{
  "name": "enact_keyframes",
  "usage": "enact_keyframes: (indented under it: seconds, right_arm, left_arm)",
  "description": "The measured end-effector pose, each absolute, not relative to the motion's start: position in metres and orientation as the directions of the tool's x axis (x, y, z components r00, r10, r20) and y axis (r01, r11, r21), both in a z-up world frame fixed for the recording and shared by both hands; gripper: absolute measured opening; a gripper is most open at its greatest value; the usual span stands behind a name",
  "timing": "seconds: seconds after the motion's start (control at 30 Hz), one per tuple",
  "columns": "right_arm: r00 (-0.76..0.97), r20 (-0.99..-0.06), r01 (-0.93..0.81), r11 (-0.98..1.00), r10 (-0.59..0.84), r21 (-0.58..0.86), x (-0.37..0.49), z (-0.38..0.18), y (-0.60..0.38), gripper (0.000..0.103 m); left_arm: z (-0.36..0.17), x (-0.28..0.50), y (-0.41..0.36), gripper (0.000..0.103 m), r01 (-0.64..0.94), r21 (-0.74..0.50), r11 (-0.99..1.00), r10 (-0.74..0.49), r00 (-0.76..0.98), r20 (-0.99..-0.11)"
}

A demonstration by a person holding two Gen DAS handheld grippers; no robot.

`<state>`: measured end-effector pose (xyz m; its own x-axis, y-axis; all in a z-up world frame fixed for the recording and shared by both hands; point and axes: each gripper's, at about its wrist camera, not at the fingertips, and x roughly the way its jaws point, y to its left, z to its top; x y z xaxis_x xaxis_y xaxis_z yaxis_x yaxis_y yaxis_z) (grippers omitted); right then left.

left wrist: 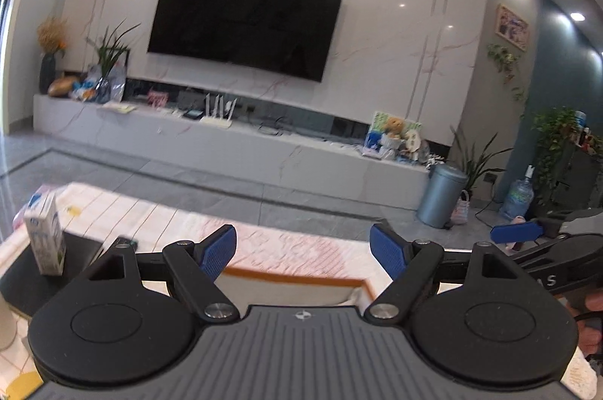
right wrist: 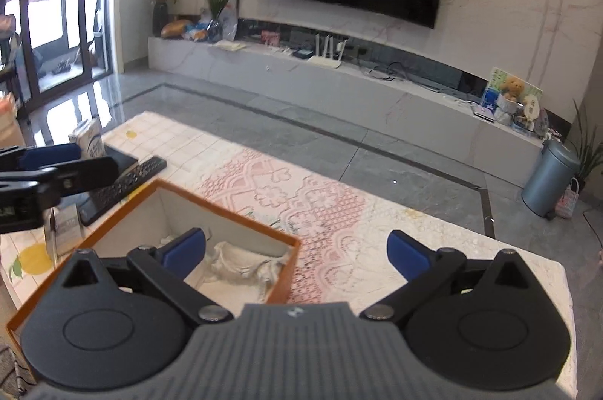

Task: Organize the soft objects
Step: 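Move both tools back to the pile of soft items on the bed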

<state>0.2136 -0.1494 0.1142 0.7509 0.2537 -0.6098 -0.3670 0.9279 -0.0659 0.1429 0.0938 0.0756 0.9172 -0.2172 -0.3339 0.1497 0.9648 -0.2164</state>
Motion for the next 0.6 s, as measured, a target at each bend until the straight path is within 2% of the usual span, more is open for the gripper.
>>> enact_keyframes:
  seconds: [0.13, 0.27, 0.6]
  right_arm:
    - [0.756, -0.611, -0.321, 0.946, 0.234, -0.034, 0.206, 0.128, -0.177, 0.100]
    - [0.766, -0.609, -0.307, 0.950, 0.205, -0.066, 0.190, 0.141, -0.206, 0.100]
    - [0.760, -0.649, -0.159, 0.966, -0.011, -0.203, 0.141, 0.140, -0.311, 0.100]
  left_arm:
    - [0.097, 0.138, 0.069, 0.094, 0.200, -0.176, 0.964, -0.248, 0.914, -0.321]
    - [0.111, 0.134, 0.037, 0.094, 0.246, -0.137, 0.960, -0.277, 0.905, -0.322]
    - [0.078, 0.123, -0.039, 0.094, 0.365, -0.095, 0.926, -0.363, 0.796, -0.484]
